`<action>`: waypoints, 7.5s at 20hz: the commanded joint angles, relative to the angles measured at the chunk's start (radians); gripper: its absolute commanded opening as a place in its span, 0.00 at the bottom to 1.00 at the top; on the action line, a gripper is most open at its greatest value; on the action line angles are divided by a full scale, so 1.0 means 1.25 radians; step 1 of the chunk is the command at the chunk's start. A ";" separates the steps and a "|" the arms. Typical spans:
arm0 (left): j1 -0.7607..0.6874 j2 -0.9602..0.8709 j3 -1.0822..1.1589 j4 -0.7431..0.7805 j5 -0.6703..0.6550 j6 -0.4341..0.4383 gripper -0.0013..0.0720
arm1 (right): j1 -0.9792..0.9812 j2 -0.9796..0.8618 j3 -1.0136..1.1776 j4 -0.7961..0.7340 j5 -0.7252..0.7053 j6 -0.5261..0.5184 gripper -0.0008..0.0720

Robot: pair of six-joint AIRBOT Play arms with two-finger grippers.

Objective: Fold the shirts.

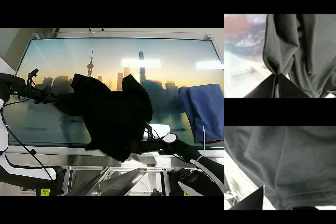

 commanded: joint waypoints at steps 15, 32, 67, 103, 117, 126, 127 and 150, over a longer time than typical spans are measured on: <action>0.199 0.533 0.134 -0.491 -0.029 0.168 0.05 | -0.735 0.374 0.883 -0.160 0.477 0.080 0.04; -0.027 0.299 0.133 -0.099 -0.018 0.068 0.05 | -0.685 0.021 0.882 -0.255 0.446 -0.033 0.04; -0.173 -0.278 0.247 0.134 -0.082 -0.017 0.05 | -0.616 -0.630 1.072 -0.629 0.352 0.021 0.04; -0.168 0.225 -0.574 0.126 -0.210 -0.044 0.75 | -0.837 -0.034 0.379 -0.725 0.407 0.247 0.46; -0.167 0.225 -0.430 0.087 -0.209 -0.040 0.05 | -0.692 -0.050 0.144 -0.572 0.233 0.141 0.45; 0.001 0.288 -0.429 0.044 -0.146 0.003 0.05 | -0.692 0.054 0.339 -0.445 0.347 0.018 0.04; 0.009 0.310 -0.421 0.003 -0.147 0.030 0.05 | -0.691 0.053 0.386 -0.423 0.346 0.017 0.04; -0.186 -0.328 0.360 0.214 -0.242 -0.146 0.05 | -0.547 -0.502 0.854 -0.580 0.046 0.124 0.04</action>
